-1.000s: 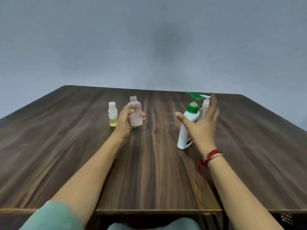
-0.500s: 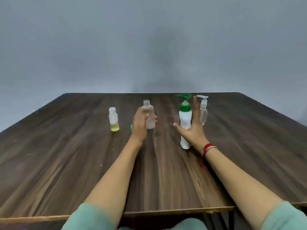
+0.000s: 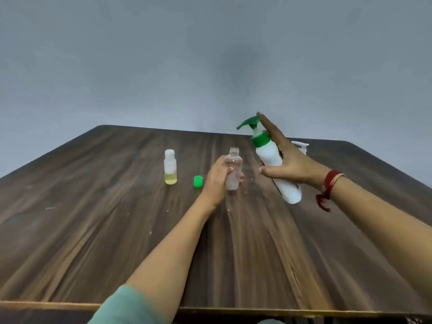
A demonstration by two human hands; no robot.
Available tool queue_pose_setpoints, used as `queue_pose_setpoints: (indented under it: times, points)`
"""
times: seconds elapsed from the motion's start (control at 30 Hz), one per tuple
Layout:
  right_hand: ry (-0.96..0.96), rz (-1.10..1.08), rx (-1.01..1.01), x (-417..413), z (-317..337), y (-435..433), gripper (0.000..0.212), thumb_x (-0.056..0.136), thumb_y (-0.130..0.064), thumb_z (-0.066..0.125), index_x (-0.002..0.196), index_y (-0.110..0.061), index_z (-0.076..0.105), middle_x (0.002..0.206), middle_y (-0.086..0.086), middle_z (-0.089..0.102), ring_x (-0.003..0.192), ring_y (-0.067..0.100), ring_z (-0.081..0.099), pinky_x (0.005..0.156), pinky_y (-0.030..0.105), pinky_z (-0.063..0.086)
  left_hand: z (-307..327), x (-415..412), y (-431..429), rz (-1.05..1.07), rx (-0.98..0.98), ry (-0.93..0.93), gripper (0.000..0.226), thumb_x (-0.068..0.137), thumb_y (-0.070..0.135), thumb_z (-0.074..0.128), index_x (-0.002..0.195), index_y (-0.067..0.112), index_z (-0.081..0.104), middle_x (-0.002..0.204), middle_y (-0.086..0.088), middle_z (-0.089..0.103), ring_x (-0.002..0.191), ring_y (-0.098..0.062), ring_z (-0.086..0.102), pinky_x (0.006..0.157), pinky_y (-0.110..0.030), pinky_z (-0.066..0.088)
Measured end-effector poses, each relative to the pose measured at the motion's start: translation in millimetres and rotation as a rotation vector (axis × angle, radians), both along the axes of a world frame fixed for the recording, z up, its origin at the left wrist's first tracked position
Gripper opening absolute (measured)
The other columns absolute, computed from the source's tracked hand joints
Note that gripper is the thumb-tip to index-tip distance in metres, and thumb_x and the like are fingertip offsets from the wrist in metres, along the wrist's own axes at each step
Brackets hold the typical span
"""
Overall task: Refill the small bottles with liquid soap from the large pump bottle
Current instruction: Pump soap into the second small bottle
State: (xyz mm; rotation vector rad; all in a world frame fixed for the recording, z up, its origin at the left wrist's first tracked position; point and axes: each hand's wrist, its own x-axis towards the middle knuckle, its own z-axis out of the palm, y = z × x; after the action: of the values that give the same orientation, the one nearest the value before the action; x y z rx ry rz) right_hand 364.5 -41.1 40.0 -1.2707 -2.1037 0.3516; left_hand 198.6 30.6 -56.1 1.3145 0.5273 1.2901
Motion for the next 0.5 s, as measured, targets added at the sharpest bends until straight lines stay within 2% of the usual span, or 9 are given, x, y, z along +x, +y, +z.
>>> queue_pose_setpoints:
  times: [0.07,0.13,0.23,0.3,0.37,0.43,0.5]
  points:
    - [-0.129,0.017,-0.016,-0.6,9.4,0.7,0.103,0.071,-0.028,0.071,0.145,-0.057,0.005,0.147,-0.032,0.025,0.135,-0.003,0.033,0.105,0.013,0.030,2.8,-1.6,-2.3,-0.005,-0.012,-0.013,0.022,0.072,0.023,0.047,0.092,0.017,0.053,0.067,-0.007,0.061,0.054,-0.011,0.061,0.052,-0.022,0.049]
    - [-0.200,0.017,-0.030,-1.7,14.2,3.5,0.105,0.072,-0.030,0.073,0.148,-0.054,0.004,0.146,-0.033,0.022,0.135,-0.005,0.029,0.104,0.011,0.026,4.9,-4.9,-5.1,-0.012,-0.024,-0.033,0.024,0.072,0.024,0.048,0.094,0.015,0.053,0.073,-0.013,0.058,0.054,-0.011,0.061,0.050,-0.021,0.049]
    - [-0.246,-0.007,-0.042,-2.3,15.8,7.7,0.110,0.074,-0.030,0.075,0.151,-0.049,-0.002,0.152,-0.027,0.015,0.138,0.000,0.025,0.108,0.023,0.025,8.8,-11.0,-6.9,-0.021,-0.027,-0.055,0.023,0.072,0.021,0.045,0.093,0.014,0.051,0.073,-0.016,0.055,0.053,-0.011,0.060,0.051,-0.022,0.050]
    - [-0.287,-0.039,-0.038,-2.6,14.2,8.7,0.112,0.076,-0.026,0.077,0.150,-0.049,-0.004,0.156,-0.012,0.023,0.136,0.010,0.032,0.105,0.026,0.031,11.7,-15.0,-7.9,-0.026,-0.028,-0.054,0.024,0.072,0.023,0.044,0.093,0.014,0.051,0.071,-0.015,0.056,0.052,-0.011,0.060,0.051,-0.022,0.050]
    - [-0.326,-0.061,-0.037,-5.0,13.4,7.0,0.113,0.076,-0.026,0.077,0.147,-0.056,-0.005,0.151,0.002,0.035,0.128,0.020,0.043,0.101,0.031,0.040,10.6,-16.3,-7.7,-0.030,-0.010,-0.035,0.025,0.074,0.026,0.044,0.095,0.014,0.052,0.071,-0.012,0.058,0.055,-0.013,0.059,0.055,-0.025,0.050]
    - [-0.374,-0.075,-0.042,-10.9,13.6,4.8,0.111,0.070,-0.034,0.074,0.144,-0.062,-0.004,0.141,0.007,0.043,0.115,0.024,0.052,0.096,0.038,0.048,7.2,-18.2,-5.7,-0.030,0.007,-0.037,0.026,0.077,0.028,0.044,0.096,0.014,0.054,0.071,-0.010,0.060,0.058,-0.014,0.059,0.057,-0.026,0.050]
    - [-0.396,-0.089,-0.045,-14.2,13.5,5.3,0.108,0.065,-0.038,0.069,0.142,-0.064,-0.001,0.137,0.006,0.045,0.110,0.025,0.055,0.094,0.043,0.051,4.4,-17.9,-2.6,-0.031,-0.003,-0.052,0.027,0.077,0.029,0.044,0.096,0.013,0.055,0.069,-0.008,0.061,0.058,-0.015,0.060,0.056,-0.026,0.050]
